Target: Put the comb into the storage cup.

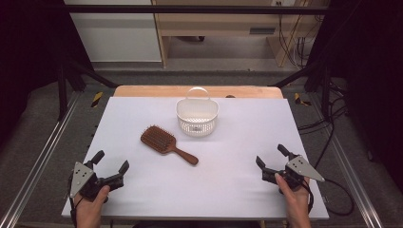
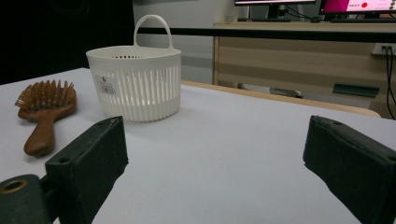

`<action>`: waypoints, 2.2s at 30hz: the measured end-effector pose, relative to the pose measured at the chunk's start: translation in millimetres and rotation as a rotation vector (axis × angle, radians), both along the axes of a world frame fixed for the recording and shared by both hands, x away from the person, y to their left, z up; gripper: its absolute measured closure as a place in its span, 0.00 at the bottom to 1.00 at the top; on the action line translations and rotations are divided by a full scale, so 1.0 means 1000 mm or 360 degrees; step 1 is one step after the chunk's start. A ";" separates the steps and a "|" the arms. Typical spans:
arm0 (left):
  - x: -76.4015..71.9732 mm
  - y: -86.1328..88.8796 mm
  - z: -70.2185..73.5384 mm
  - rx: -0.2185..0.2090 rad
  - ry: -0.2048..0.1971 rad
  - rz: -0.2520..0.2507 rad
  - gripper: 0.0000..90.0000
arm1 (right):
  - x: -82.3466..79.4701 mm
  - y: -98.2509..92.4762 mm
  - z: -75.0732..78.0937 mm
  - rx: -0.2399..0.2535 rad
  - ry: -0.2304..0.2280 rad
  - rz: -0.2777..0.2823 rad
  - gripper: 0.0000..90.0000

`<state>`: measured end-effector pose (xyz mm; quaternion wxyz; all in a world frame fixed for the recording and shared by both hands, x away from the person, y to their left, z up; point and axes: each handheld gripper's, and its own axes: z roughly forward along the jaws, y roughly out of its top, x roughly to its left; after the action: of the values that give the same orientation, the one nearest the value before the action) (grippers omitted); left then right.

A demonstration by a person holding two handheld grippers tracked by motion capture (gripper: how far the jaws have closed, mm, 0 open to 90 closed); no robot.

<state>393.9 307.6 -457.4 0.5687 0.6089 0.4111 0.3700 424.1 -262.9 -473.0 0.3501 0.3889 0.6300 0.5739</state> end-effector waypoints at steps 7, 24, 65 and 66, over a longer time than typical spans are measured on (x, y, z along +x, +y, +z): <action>0.001 -0.001 -0.001 0.0013 0.0032 0.0021 0.04 | 0.000 0.004 0.000 -0.0021 0.0008 -0.0029 0.06; 0.002 -0.002 0.000 0.0020 0.0064 0.0038 0.05 | 0.000 0.007 0.000 -0.0005 0.0057 0.0002 0.06; 0.120 -0.032 0.017 0.0347 0.0634 -0.0113 0.79 | 0.005 0.023 -0.003 -0.0001 0.0181 -0.0053 0.10; 0.124 -0.031 0.016 0.0347 0.0646 -0.0092 0.82 | 0.004 0.023 -0.003 -0.0005 0.0180 -0.0049 0.10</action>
<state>517.5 276.2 -441.4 0.4157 0.7401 0.4569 0.2658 428.5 -239.6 -475.9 0.3233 0.4298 0.6435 0.5447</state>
